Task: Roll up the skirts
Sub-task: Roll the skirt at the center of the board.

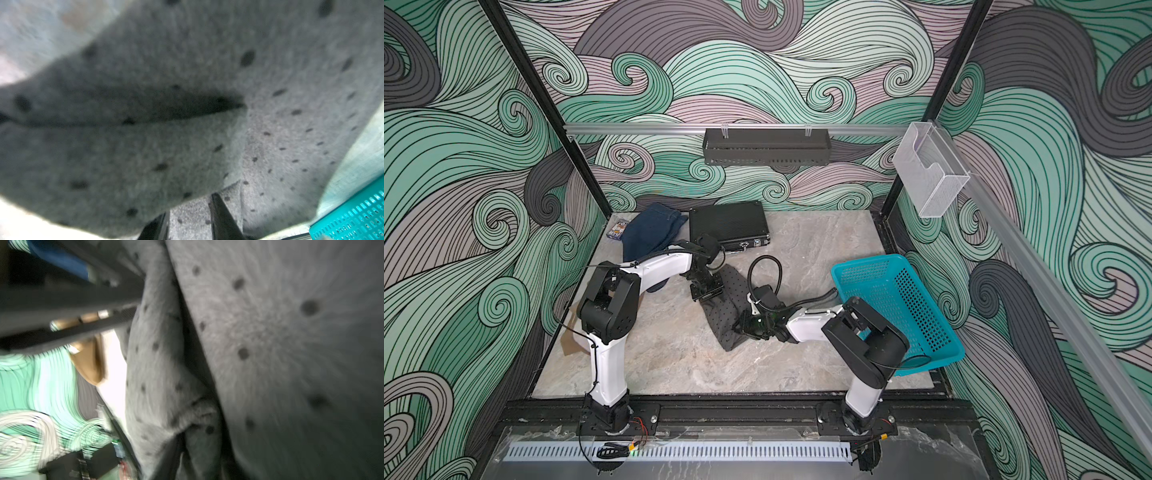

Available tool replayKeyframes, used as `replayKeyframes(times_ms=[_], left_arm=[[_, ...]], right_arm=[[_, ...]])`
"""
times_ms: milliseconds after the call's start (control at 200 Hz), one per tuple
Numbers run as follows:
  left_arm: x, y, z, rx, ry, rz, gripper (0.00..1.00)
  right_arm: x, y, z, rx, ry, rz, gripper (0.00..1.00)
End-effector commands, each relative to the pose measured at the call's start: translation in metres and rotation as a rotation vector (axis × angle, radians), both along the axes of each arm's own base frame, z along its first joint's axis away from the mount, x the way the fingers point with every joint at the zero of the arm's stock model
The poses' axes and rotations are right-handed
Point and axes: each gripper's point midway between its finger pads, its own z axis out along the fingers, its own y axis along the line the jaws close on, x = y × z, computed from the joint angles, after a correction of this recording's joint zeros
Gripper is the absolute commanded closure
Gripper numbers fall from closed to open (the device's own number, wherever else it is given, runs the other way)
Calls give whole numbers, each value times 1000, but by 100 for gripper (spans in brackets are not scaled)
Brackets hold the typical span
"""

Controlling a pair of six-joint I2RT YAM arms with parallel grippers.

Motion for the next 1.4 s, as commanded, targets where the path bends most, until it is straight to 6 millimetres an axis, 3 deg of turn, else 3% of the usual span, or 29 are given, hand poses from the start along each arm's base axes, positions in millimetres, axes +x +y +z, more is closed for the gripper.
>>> replayKeyframes(times_ms=[0, 155, 265, 370, 516, 631, 671, 706, 741, 881, 1181, 1236, 1396], left_arm=[[-6, 49, -41, 212, 50, 6, 66], [-12, 46, -38, 198, 76, -31, 66], [-20, 45, -37, 193, 124, -69, 66], [-27, 45, -38, 185, 171, -113, 66], [-32, 38, -38, 147, 216, -145, 66], [-33, 35, -40, 126, 234, -155, 65], [-34, 34, -41, 122, 243, -160, 65], [-34, 33, -41, 117, 249, -166, 65], [-33, 33, -40, 115, 252, -172, 64], [-28, 35, -34, 135, 248, -196, 63], [-23, 35, -37, 98, 241, -198, 63], [-22, 35, -37, 95, 238, -196, 63], [-12, 33, -28, 34, 200, -141, 57]], right_arm=[[-20, -31, -12, -148, -45, 100, 61], [-9, -45, 34, -145, -307, 130, 43], [-2, -49, 74, -177, -575, 175, 38], [-2, -46, 94, -303, -851, 298, 31], [-25, -17, 93, -481, -1154, 639, 28], [-41, -3, 82, -562, -1258, 847, 25], [-46, -1, 77, -578, -1282, 909, 19], [-50, 1, 72, -584, -1300, 962, 3], [-52, 2, 67, -592, -1313, 1000, 1], [-62, 11, 50, -631, -1370, 1116, 1], [-35, 22, 14, -887, -1427, 1159, 1], [-29, 23, 11, -915, -1425, 1130, 9], [-29, 26, 2, -868, -1315, 1036, 54]])
